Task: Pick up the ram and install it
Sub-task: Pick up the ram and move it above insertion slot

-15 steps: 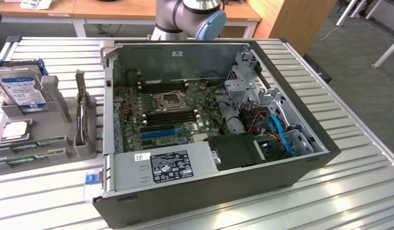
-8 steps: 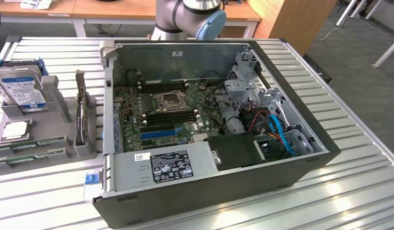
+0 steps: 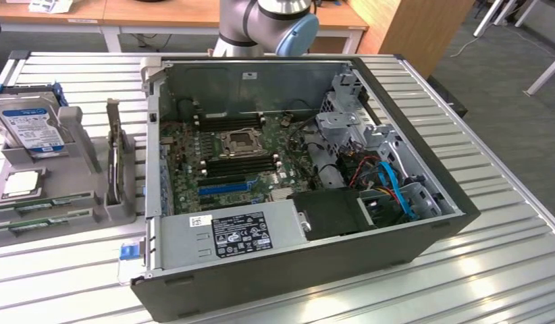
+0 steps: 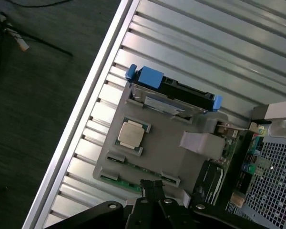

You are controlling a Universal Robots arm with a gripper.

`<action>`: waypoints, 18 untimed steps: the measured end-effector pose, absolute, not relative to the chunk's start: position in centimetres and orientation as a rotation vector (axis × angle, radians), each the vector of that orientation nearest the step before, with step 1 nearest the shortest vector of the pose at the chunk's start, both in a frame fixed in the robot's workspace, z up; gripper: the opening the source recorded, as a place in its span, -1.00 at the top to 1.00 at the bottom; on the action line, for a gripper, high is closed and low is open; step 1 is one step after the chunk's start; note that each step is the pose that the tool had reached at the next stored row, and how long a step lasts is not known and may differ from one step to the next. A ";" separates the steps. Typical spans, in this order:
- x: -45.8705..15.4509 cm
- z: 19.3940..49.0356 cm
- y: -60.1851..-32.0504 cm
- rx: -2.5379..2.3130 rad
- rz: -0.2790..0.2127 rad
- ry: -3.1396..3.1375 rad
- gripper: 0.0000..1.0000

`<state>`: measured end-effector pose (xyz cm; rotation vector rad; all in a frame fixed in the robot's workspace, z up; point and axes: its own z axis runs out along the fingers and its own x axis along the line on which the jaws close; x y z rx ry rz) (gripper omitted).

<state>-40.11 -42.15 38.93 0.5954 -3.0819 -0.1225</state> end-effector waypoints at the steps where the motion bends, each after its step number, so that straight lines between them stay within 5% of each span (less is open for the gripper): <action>1: -40.1 38.9 -42.1 0.621 -0.123 -3.076 0.80; 18: -40.1 38.9 -42.2 1.042 -0.116 -2.948 0.80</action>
